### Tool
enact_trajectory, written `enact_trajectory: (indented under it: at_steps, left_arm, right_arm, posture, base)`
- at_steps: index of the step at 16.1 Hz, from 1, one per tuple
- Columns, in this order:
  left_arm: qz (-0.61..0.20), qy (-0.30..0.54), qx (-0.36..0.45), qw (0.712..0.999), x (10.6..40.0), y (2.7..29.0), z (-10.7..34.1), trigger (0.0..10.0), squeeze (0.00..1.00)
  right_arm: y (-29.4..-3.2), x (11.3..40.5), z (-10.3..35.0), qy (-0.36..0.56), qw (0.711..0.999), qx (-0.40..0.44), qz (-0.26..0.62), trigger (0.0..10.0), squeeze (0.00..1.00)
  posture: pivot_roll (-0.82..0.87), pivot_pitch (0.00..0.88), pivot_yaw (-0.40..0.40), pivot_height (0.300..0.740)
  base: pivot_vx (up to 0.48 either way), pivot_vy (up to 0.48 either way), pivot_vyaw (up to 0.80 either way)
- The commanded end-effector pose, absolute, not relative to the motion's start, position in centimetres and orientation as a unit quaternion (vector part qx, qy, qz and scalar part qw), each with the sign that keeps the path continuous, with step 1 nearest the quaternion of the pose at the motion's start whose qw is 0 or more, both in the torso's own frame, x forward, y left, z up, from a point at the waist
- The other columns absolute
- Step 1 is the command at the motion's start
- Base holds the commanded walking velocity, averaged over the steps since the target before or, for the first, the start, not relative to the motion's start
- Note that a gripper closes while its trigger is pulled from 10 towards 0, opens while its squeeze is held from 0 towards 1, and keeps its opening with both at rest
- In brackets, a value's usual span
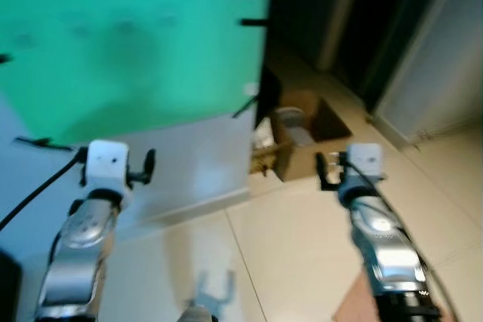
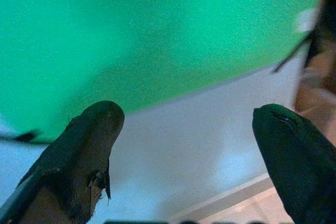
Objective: Hang keys on a hook
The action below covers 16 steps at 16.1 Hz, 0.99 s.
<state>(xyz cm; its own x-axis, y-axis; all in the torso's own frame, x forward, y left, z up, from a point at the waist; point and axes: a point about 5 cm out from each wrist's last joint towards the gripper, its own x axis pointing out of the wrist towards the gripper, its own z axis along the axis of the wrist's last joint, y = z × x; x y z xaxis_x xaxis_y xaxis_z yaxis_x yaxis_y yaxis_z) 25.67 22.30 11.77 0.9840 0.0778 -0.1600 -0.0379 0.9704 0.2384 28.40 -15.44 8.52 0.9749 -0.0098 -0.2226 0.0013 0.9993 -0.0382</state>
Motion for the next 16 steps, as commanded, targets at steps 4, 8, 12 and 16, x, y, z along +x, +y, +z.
enact_trajectory:
  at_steps: [4,8,12,16]
  left_arm:
    - [0.019,0.081,0.116,0.990,25.82,21.95,11.97,10.0,1.00]
    - [0.016,0.083,0.114,0.990,25.83,21.85,11.95,10.0,1.00]
    - [0.013,0.083,0.114,0.990,25.84,21.67,11.99,10.0,1.00]
    - [0.009,0.080,0.116,0.990,25.71,21.32,12.20,10.0,1.00]
  right_arm:
    - [-15.89,28.69,8.86,0.104,0.994,-0.020,-0.011,10.0,1.00]
    - [-15.99,28.66,8.78,0.107,0.994,-0.018,-0.018,10.0,1.00]
    - [-15.79,28.69,8.79,0.107,0.994,-0.019,-0.002,10.0,1.00]
    - [-16.00,28.79,8.95,0.107,0.994,-0.015,0.020,10.0,1.00]
  posture:
    - [0.09,0.000,-0.017,0.740]
    - [0.08,0.000,-0.013,0.740]
    - [0.09,0.000,-0.014,0.740]
    - [0.09,0.000,-0.019,0.740]
  base:
    - [0.312,0.000,0.80]
    - [0.352,0.000,0.80]
    - [0.365,0.000,0.80]
    - [0.361,0.000,0.80]
